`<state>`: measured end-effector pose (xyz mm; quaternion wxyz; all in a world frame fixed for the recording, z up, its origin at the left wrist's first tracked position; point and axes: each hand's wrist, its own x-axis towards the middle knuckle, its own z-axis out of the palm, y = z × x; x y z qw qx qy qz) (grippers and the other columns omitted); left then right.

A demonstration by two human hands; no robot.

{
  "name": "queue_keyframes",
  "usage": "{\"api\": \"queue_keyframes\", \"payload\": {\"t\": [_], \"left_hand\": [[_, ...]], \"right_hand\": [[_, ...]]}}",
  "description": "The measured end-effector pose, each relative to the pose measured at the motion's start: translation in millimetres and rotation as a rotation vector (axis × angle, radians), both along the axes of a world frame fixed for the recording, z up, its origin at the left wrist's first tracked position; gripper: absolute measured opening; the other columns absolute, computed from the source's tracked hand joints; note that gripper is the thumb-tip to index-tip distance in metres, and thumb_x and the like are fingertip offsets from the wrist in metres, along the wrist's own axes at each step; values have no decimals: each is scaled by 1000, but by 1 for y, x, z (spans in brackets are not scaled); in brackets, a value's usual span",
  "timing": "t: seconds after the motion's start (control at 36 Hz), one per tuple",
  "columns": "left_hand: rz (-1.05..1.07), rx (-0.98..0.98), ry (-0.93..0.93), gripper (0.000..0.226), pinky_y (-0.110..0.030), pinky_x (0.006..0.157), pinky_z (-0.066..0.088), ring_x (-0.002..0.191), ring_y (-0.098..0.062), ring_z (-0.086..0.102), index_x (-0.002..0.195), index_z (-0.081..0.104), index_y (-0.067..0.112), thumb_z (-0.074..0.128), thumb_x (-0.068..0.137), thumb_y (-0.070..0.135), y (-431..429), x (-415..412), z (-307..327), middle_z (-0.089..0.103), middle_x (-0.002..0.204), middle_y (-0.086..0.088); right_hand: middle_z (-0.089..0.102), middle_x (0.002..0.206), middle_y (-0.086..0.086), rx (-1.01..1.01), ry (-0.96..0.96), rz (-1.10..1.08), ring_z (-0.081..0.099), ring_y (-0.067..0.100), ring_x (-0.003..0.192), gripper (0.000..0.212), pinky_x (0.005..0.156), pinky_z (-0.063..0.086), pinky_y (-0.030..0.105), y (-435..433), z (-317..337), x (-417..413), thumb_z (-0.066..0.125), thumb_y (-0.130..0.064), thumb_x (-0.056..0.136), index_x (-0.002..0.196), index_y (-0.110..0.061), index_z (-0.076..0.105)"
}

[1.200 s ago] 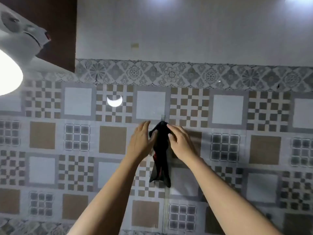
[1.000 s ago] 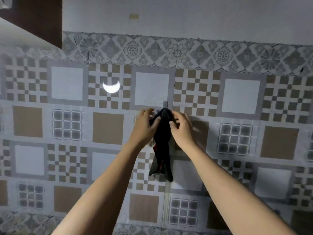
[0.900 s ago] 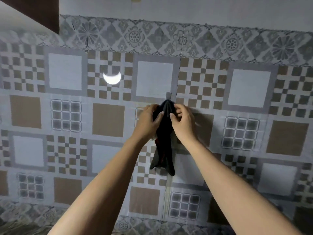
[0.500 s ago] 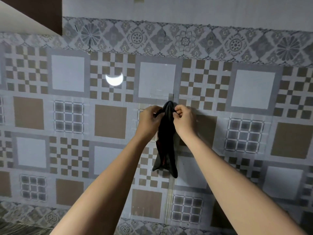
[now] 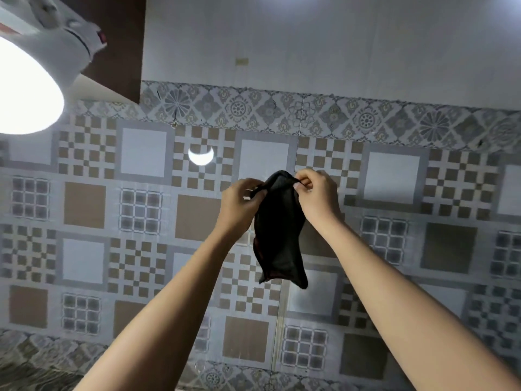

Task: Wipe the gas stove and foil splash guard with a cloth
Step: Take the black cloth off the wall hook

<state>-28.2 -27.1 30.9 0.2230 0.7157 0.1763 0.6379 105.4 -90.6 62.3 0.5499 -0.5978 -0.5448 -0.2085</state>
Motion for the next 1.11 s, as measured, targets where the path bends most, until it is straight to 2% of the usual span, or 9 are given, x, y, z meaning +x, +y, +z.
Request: {"api": "queue_keyframes", "payload": {"t": [0.11,0.25,0.36,0.53,0.61,0.67,0.78,0.97,1.11], "left_hand": [[-45,-50,-45,13,-2,66,44,76,2,56,98,66,1,58,88,4,-40,-16,-20,62,84,1],[-170,-188,-20,10,-4,69,45,84,-11,59,97,62,5,57,91,10,-85,-22,-67,64,91,-5],[-312,-309,-4,14,-14,76,47,93,-9,61,106,57,16,53,94,21,-125,-20,-110,64,98,2],[-549,-456,58,30,-28,80,55,94,-13,67,121,49,8,53,94,19,-171,-15,-163,65,105,-6],[-570,-454,-1,18,-22,72,52,83,-5,66,111,53,14,55,92,14,-186,-20,-167,65,97,0],[-559,-458,-24,22,-21,75,52,87,-5,65,112,52,16,59,90,15,-191,-25,-165,65,104,-4],[-576,-433,-4,53,-35,93,51,111,-18,61,120,47,25,74,75,30,-200,-37,-163,60,121,-5],[-564,-310,219,100,-14,92,46,115,8,46,143,11,42,76,74,8,-233,-44,-191,37,128,21],[-461,-279,141,80,-22,97,47,111,1,55,132,16,54,53,89,-2,-249,-47,-198,54,116,18]], "right_hand": [[57,99,12,-59,-41,-3,49,15,81,15,72,33,11,-41,-7,-13,54,1,87,96,-3,65],[59,105,14,-156,-74,-33,56,21,85,19,80,42,22,-85,-28,-28,53,4,85,95,-5,66],[67,100,14,-253,-61,-37,58,23,87,18,78,45,25,-120,-45,-38,51,3,87,95,-2,66],[67,98,12,-343,-73,-55,57,20,85,16,78,45,26,-160,-74,-52,52,1,87,95,-4,65],[67,98,11,-345,-44,-69,57,18,85,16,78,46,26,-177,-83,-54,53,0,87,94,-6,65],[68,97,10,-339,-21,-75,55,16,84,15,75,42,22,-187,-86,-54,54,-1,87,94,-8,66],[67,97,8,-321,19,-95,54,14,83,14,72,39,20,-204,-87,-57,55,-2,87,94,-8,66],[64,95,9,-309,80,-142,54,16,82,14,68,40,22,-226,-83,-66,54,-3,87,96,-6,64],[61,88,7,-314,128,-179,53,18,78,15,59,40,22,-238,-81,-70,52,-3,85,92,-6,64]]}}
